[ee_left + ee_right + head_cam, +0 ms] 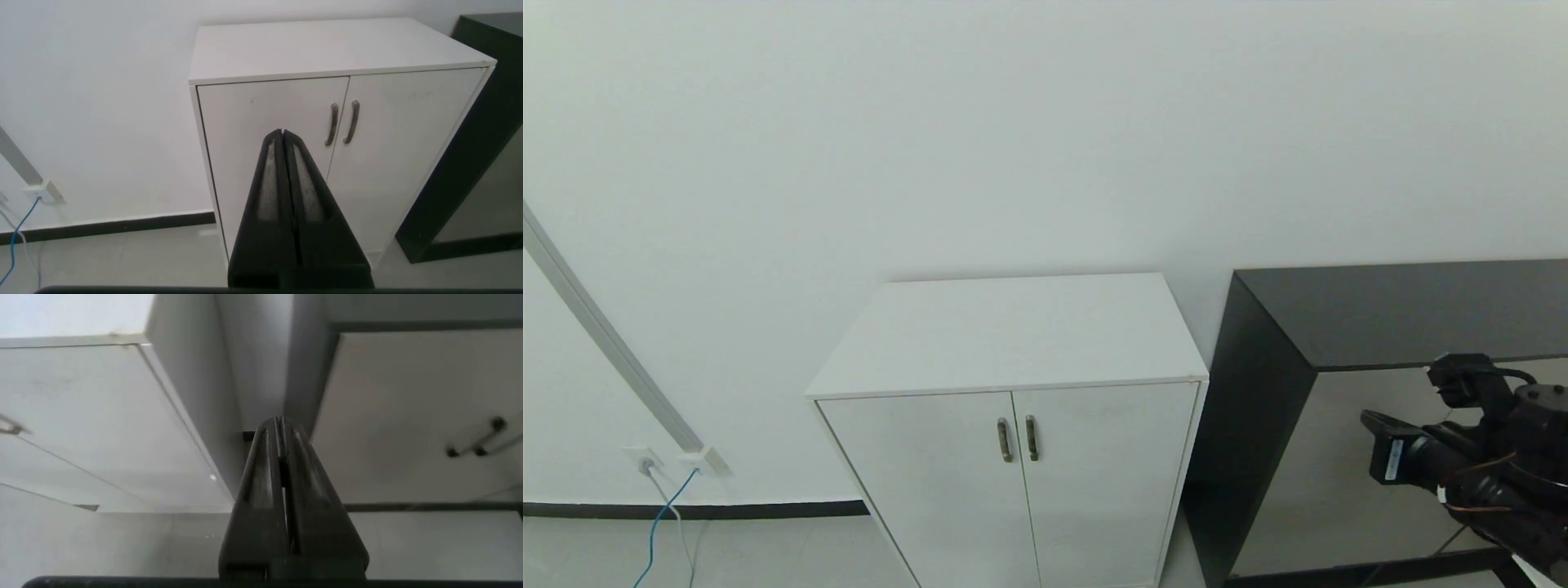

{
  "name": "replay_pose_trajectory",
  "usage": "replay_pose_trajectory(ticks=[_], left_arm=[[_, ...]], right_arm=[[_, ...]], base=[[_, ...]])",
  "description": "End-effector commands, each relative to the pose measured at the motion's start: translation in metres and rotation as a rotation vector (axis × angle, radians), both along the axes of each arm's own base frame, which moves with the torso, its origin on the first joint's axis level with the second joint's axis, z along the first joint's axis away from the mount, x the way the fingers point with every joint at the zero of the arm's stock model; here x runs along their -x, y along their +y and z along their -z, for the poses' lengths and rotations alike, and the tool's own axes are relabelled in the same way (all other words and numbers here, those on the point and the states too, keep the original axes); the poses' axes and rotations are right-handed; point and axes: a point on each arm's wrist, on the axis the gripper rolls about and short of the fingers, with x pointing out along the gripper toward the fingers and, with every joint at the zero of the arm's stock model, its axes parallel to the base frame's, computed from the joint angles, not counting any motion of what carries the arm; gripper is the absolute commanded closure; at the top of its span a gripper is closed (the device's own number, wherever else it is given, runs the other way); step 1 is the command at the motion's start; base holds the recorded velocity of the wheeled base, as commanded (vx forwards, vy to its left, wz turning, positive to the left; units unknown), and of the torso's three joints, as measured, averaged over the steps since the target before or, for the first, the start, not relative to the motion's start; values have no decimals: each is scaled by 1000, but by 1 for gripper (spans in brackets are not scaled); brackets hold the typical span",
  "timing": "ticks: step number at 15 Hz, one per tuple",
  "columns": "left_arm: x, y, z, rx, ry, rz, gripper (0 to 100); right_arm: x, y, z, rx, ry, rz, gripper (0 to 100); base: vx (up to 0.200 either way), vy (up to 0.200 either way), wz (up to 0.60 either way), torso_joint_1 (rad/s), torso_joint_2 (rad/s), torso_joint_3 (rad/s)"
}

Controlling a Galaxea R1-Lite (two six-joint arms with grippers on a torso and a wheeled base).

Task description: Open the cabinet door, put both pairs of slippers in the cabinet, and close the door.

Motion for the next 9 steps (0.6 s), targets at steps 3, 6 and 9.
replay_pose_trajectory(ticks=[3,6,9], left_arm=[[0,0,0,-1,0,-1,100],[0,0,0,-1,0,-1,100],[0,0,0,-1,0,-1,100]], right_arm=[[34,-13,-9,-3,-30,27,100],[46,-15,-7,-2,-24,27,100],[62,-18,-8,-2,-35,26,100]], base=[[0,0,0,0,0,0],[0,0,0,0,0,0],[0,0,0,0,0,0]])
